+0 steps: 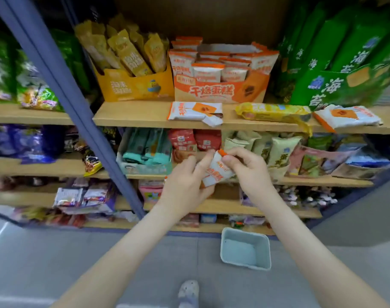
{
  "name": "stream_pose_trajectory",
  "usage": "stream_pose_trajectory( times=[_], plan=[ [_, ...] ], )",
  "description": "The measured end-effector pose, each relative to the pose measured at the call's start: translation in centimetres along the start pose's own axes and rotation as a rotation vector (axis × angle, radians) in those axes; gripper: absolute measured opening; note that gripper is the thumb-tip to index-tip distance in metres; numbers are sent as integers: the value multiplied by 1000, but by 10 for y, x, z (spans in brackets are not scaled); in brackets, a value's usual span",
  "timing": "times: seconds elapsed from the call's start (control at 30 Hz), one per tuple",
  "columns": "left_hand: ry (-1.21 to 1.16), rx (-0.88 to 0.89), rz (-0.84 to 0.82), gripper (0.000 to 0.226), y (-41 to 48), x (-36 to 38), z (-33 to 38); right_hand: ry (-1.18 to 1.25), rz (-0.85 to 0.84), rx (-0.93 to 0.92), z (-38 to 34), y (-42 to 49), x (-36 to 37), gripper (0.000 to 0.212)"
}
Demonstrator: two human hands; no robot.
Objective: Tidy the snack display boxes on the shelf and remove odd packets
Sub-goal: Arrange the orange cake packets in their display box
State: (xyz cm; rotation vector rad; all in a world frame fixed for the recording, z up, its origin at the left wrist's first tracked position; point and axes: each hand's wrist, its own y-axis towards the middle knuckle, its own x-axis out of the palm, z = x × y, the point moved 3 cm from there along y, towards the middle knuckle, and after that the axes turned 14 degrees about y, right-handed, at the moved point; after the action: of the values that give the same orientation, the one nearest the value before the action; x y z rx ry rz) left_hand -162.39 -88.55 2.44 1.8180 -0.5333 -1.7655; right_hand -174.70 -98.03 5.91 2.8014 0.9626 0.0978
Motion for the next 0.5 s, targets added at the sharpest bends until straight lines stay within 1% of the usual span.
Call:
stream_pose_trajectory(
  times=[0.13,0.17,0.23,0.3,0.33,0.37,0.43,0.47,0.5],
  plan=[
    [-122,-171,-202,76,-43,3,24,1,-31,124,26,-24,-3,25],
    [-161,-236,-246,77,-50,1,28,13,-39,149,28,-29,-2,25],
    [-282,-404,-326,79,-60,-3,34,87,-70,191,30,-37,1,21],
    [-526,-622,-338,74,-65,-7,40,241,-170,264,33,-45,4,10],
    [-680,-755,-318,68,-65,-8,42,286,-249,298,36,-50,4,15],
    [-828,-900,-277,62,-62,-9,43,262,-343,316,39,-55,5,28],
    [-1110,-1231,-202,54,-57,-4,41,109,-507,320,44,-67,7,50],
    [-1237,-1369,-180,52,-54,0,40,57,-542,328,46,-72,8,55],
    [-1356,-1465,-162,53,-52,2,41,40,-541,331,47,-75,9,60]
  ],
)
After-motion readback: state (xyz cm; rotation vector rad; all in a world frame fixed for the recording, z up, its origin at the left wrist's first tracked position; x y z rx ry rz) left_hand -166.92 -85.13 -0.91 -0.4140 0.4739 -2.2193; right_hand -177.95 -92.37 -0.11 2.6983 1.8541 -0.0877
